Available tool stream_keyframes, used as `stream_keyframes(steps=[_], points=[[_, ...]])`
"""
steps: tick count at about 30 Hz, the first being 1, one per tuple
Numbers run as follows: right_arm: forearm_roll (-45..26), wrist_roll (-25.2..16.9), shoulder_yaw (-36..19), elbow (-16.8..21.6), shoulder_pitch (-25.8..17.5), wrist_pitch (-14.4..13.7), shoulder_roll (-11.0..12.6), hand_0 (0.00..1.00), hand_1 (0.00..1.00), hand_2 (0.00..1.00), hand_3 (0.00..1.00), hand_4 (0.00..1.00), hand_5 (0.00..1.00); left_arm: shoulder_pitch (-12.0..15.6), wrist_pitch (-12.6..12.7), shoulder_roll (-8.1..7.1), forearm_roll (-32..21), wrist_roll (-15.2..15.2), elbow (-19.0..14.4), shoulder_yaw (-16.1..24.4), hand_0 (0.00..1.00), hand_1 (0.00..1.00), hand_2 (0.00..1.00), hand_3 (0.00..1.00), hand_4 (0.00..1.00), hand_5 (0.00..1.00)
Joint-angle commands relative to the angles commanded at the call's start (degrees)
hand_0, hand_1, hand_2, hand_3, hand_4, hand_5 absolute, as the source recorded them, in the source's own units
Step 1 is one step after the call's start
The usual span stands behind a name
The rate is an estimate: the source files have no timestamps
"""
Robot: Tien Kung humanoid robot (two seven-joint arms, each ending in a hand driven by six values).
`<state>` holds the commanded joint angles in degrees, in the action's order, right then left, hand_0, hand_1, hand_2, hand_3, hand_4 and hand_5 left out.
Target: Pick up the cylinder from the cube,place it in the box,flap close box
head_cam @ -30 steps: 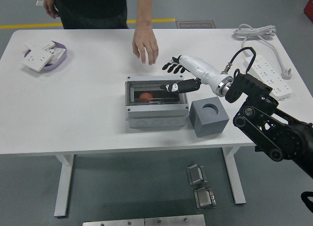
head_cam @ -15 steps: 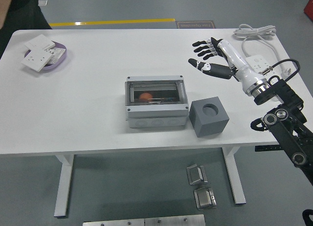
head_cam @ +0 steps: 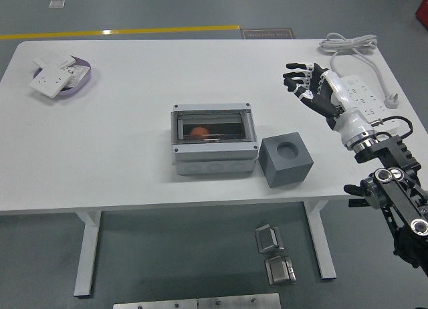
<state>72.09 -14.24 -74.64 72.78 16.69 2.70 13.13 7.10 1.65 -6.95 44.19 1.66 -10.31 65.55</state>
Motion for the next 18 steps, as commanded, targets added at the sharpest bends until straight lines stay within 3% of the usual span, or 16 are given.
stream_keyframes(steps=[11,12,18], points=[[-0.48,-0.65,1.01,-0.02,-1.20,-0.52,-1.38,0.710,0.658,0.659,0.659,0.879,0.359,0.51,0.08,-0.74,-0.15,0.57,0.00,0.28,0.596,0.638,0.620,0.627,0.688,0.185],[-0.41,-0.64,1.11,-0.02,-1.28,-0.45,-1.42,0.715,0.669,0.661,0.681,0.854,0.248,0.62,0.08,-0.77,-0.29,0.61,0.00,0.13,0.595,0.637,0.619,0.627,0.689,0.188],[0.09,-0.46,1.90,0.19,-1.22,0.05,-1.41,0.727,0.673,0.661,0.701,0.853,0.248,1.44,0.13,-0.70,-1.58,0.83,0.00,-1.42,0.595,0.637,0.620,0.627,0.689,0.189]])
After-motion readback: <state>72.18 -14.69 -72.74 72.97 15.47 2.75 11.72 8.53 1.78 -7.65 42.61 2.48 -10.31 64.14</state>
